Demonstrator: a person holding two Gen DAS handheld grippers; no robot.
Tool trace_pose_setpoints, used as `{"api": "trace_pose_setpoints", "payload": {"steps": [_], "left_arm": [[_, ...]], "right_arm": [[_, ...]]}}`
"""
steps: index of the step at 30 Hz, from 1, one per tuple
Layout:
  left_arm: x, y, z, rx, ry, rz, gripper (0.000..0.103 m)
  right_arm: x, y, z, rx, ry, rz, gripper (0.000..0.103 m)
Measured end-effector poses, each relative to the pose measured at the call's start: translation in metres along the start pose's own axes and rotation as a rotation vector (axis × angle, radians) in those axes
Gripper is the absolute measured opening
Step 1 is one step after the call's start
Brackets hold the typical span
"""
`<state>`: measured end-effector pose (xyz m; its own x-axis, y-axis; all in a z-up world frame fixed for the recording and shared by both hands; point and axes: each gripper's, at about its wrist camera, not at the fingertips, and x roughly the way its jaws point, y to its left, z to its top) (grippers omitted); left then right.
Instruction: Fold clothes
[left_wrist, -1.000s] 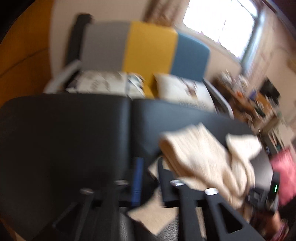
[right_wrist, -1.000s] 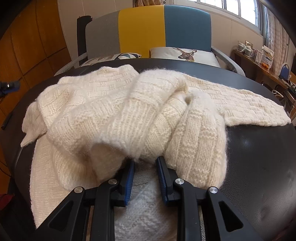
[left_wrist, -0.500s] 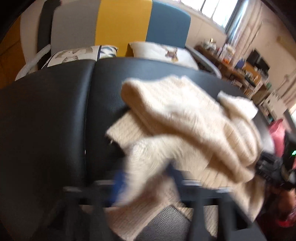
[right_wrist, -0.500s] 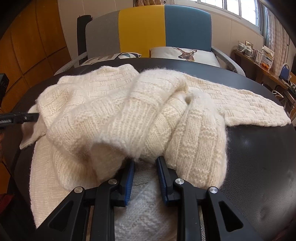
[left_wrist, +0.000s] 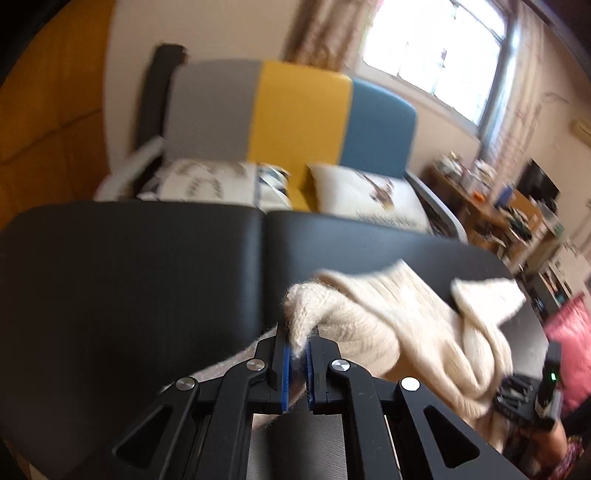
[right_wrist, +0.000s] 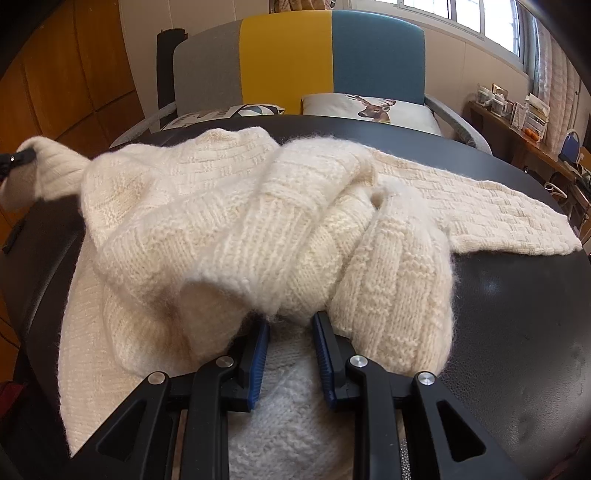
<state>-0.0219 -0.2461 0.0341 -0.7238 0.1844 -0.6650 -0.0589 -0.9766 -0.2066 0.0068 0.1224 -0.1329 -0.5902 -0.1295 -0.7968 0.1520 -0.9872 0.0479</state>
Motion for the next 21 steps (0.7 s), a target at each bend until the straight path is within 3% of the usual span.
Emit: {"api": "trace_pose_setpoints", "payload": {"steps": [11,17,21], "left_arm": [[-0.052,0.085,0.01,-0.202,-0.086,0.181,0.006],[-0.095,0.1,0.011,-0.194,-0.147,0.251,0.006],[-0.127,0.107,0.014,-0.185,-0.184,0.279,0.007]], "right_arm": [[0.003,-0.009,0.002,-0.012,-0.005,0.019,0.025],[0.007,-0.011,0.009,-0.06,0.021,0.031,0.024],[0.009,-0.014,0.016,-0.108,0.028,0.088,0.024]]}}
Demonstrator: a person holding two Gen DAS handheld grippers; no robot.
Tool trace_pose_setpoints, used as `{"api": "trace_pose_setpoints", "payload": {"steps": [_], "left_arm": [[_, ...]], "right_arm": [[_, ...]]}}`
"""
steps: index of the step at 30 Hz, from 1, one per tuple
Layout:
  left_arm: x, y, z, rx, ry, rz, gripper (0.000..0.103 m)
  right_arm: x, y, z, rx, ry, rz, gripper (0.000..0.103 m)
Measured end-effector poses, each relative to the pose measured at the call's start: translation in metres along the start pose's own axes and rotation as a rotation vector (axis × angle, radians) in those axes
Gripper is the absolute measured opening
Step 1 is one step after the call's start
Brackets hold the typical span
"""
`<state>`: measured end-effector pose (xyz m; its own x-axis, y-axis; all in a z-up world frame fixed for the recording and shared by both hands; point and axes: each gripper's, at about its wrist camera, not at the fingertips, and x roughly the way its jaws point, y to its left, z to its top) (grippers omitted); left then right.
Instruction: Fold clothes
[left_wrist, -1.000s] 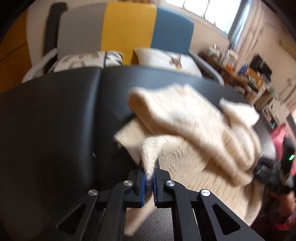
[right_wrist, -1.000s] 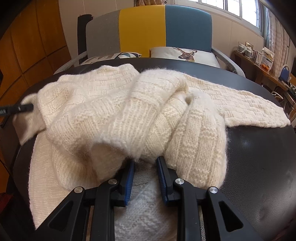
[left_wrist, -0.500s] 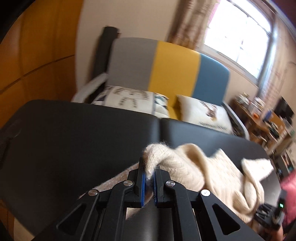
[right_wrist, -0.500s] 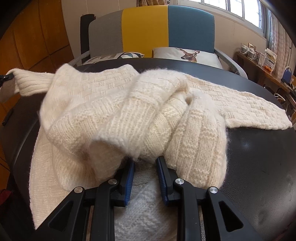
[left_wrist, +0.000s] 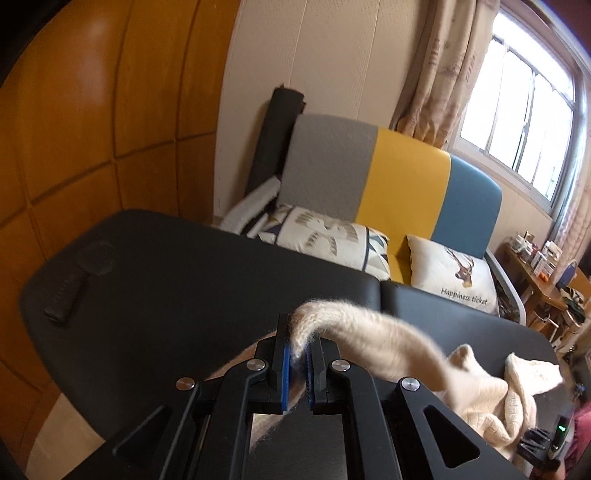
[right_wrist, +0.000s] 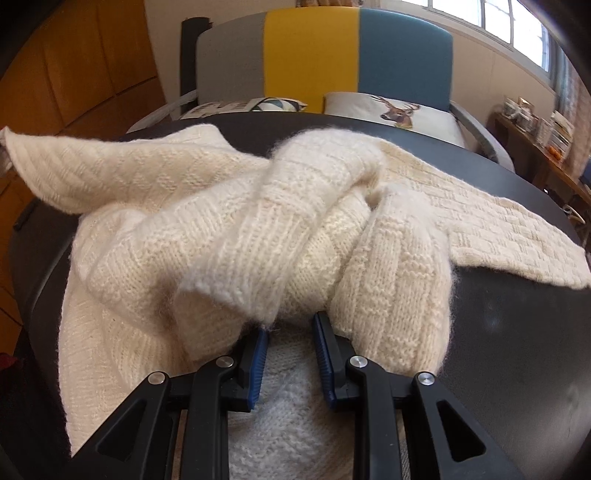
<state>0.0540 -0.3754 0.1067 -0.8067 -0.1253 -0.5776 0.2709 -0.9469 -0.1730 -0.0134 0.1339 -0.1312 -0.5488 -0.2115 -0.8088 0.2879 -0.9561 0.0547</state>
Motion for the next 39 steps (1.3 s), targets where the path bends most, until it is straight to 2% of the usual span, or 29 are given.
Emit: {"api": "trace_pose_setpoints", "payload": {"steps": [6,13,18,21,25,29,35,39], "left_arm": [[-0.041,0.013,0.018,0.011,-0.049,0.029,0.007],[-0.076,0.015,0.05,0.032,-0.121,0.064,0.007],[-0.091,0.018,0.07,0.009,-0.144,0.055,0.007],[-0.086,0.015,0.073,0.054,-0.151,0.087,0.007],[-0.055,0.017,0.08,0.075,-0.122,0.111,0.007],[0.003,0.028,0.089,0.064,-0.059,0.145,0.007],[0.1,0.044,0.086,0.023,0.086,0.192,0.007],[0.169,0.05,0.065,0.058,0.194,0.277,0.008]], "right_arm": [[-0.002,-0.001,0.012,-0.038,-0.006,0.1,0.024],[0.001,0.017,0.026,-0.127,0.005,0.116,0.024],[0.018,0.031,0.025,-0.199,0.081,0.048,0.024],[0.018,0.038,0.02,-0.251,0.098,0.017,0.025],[0.014,0.036,0.014,-0.243,0.147,0.036,0.025],[0.009,0.029,0.008,-0.206,0.15,0.051,0.025],[0.002,0.03,0.003,-0.173,0.195,0.076,0.025],[-0.003,0.033,-0.002,-0.156,0.175,0.064,0.025]]}}
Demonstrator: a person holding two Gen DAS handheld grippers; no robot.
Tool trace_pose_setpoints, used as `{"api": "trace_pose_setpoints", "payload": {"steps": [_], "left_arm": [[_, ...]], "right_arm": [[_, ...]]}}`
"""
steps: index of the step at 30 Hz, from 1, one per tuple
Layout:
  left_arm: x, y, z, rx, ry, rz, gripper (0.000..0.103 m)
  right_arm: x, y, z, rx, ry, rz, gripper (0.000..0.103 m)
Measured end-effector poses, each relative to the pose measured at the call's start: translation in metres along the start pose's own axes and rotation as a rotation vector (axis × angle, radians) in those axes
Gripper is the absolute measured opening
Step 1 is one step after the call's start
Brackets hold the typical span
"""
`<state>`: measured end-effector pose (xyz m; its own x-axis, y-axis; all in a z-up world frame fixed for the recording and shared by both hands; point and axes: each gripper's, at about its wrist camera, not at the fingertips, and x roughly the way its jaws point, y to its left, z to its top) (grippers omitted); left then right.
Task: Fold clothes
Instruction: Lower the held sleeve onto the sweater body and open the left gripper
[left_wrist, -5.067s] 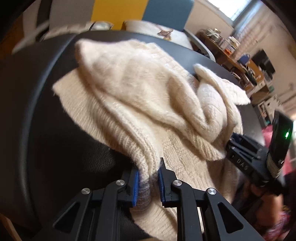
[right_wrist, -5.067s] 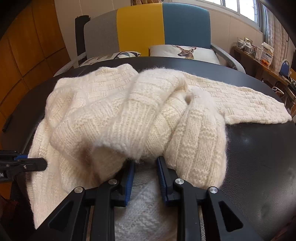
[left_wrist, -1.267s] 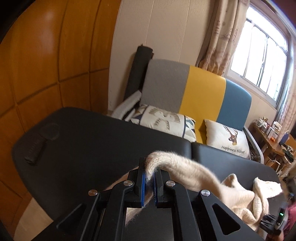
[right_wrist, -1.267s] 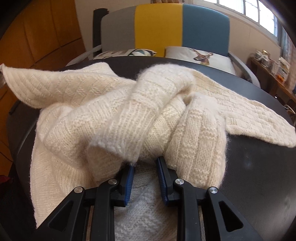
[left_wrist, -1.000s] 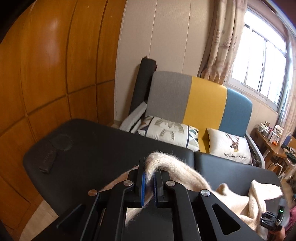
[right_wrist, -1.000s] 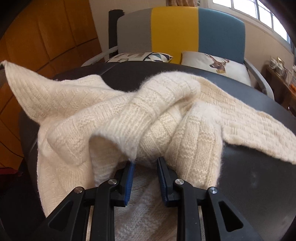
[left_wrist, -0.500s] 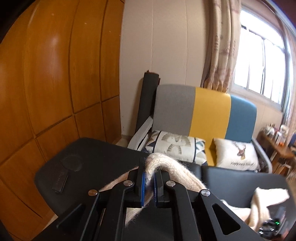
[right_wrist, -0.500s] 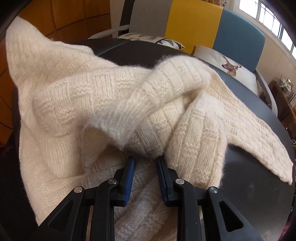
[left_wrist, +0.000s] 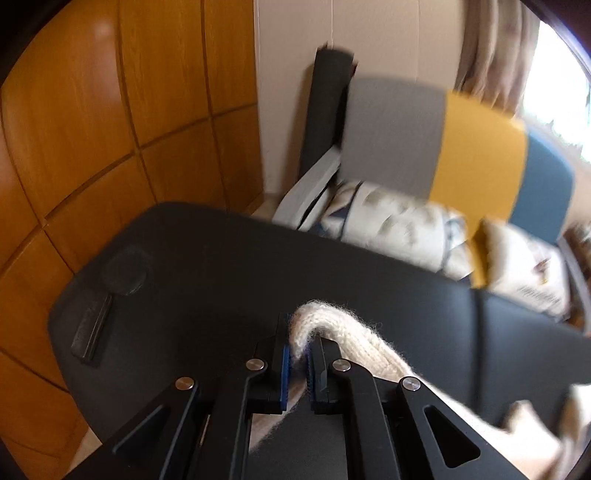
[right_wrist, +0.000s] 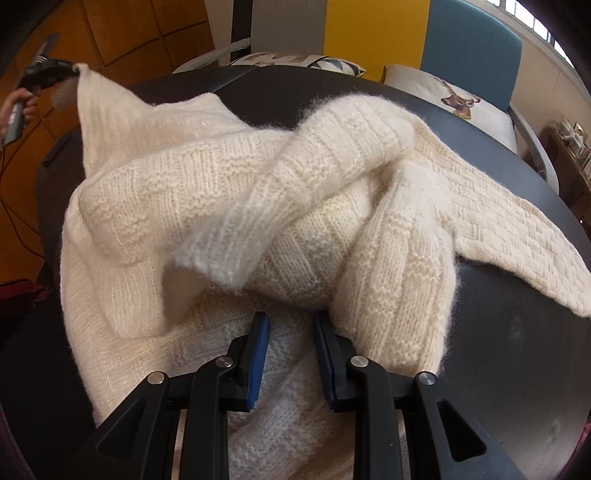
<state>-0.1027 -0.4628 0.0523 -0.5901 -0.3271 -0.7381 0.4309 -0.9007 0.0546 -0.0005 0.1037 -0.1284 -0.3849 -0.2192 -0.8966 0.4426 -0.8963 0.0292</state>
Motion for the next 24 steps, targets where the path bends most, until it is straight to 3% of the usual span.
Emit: {"api": "trace_pose_setpoints", "payload": {"steps": [6,9,13,14,18,21,24], "left_arm": [[0.1,-0.021,-0.04,0.059,0.215,0.129,0.011],[0.115,-0.024,-0.056,0.078,0.246,0.16,0.018],[0.101,-0.013,-0.067,0.137,0.199,0.207,0.059],[0.094,-0.004,-0.07,0.141,0.185,0.226,0.066],[0.056,0.021,-0.089,0.145,0.116,0.215,0.066],[0.012,0.009,-0.113,0.248,0.002,0.167,0.066],[-0.027,-0.03,-0.149,0.434,-0.09,0.117,0.069]], "right_arm": [[-0.001,0.006,-0.007,0.033,-0.054,-0.049,0.028],[-0.004,0.007,-0.011,0.05,-0.062,-0.049,0.028],[-0.01,0.008,-0.016,0.103,-0.08,-0.028,0.028],[-0.01,0.006,-0.01,0.12,-0.09,-0.026,0.028],[-0.036,0.008,-0.011,0.138,-0.214,0.001,0.028],[-0.051,0.012,-0.014,0.125,-0.252,0.012,0.028],[-0.061,0.007,-0.012,0.166,-0.271,0.022,0.028]]}}
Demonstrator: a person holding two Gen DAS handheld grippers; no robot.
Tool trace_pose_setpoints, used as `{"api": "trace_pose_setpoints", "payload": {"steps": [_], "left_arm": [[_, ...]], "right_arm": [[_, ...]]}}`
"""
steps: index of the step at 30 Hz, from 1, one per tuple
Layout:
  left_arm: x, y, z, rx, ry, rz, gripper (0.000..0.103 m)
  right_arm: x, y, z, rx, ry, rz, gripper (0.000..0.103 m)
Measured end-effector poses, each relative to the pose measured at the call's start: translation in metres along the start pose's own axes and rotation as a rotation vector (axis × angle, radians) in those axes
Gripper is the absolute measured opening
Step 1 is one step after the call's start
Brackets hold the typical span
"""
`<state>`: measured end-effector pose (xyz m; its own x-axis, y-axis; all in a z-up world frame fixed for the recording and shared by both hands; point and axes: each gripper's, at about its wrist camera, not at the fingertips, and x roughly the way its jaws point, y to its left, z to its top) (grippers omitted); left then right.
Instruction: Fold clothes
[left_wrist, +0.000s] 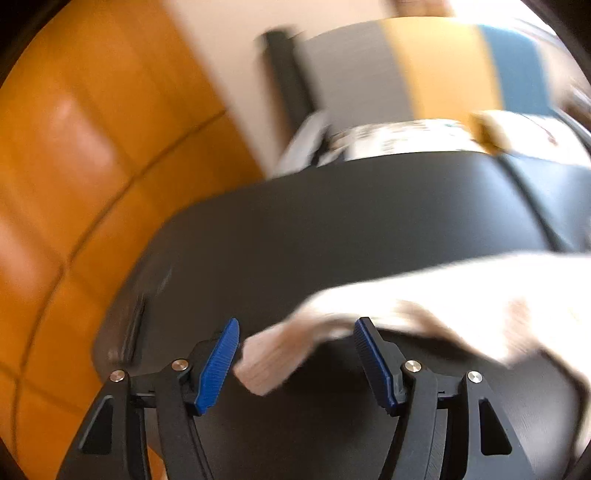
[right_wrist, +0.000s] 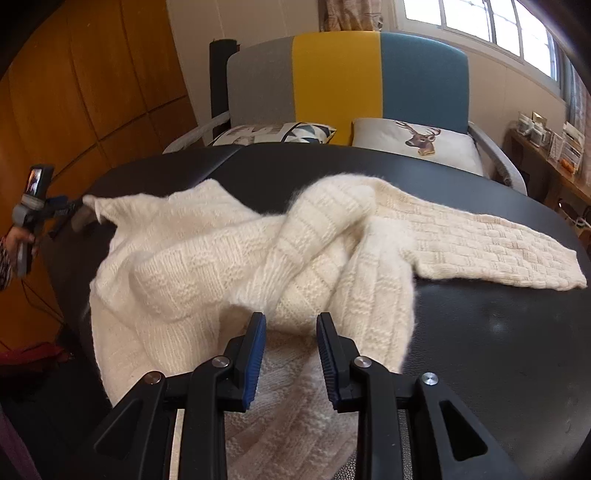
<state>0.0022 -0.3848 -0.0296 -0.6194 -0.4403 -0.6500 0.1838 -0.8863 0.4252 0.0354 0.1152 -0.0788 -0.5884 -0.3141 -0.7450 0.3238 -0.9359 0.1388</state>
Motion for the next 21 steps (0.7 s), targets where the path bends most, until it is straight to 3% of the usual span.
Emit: {"api": "trace_pose_setpoints", "payload": {"steps": [3,6,9,11,13,15,16,21], "left_arm": [[-0.021,-0.033,-0.012,0.123,-0.017,-0.016,0.075],[-0.01,-0.029,-0.013,0.096,0.055,-0.016,0.075],[0.005,0.009,-0.001,-0.09,0.111,0.024,0.075],[-0.006,0.04,0.003,-0.26,0.073,0.042,0.075],[-0.025,0.046,0.003,-0.325,-0.013,-0.02,0.075],[-0.052,0.018,0.003,-0.256,-0.101,-0.14,0.075],[-0.064,-0.007,0.001,-0.175,-0.131,-0.17,0.076],[-0.119,-0.163,-0.029,0.331,-0.298,-0.31,0.082]], "right_arm": [[-0.007,-0.009,0.008,0.098,-0.027,0.065,0.028],[-0.006,-0.009,0.015,0.131,-0.03,0.103,0.029],[0.004,0.0,0.023,0.111,-0.001,0.079,0.029],[0.01,0.004,0.028,0.102,0.017,0.041,0.029],[0.016,0.005,0.031,0.118,0.036,0.025,0.033],[0.022,0.004,0.033,0.146,0.055,0.024,0.033],[0.025,0.004,0.033,0.156,0.064,0.026,0.033],[0.029,0.014,0.035,0.143,0.102,0.026,0.035]]}}
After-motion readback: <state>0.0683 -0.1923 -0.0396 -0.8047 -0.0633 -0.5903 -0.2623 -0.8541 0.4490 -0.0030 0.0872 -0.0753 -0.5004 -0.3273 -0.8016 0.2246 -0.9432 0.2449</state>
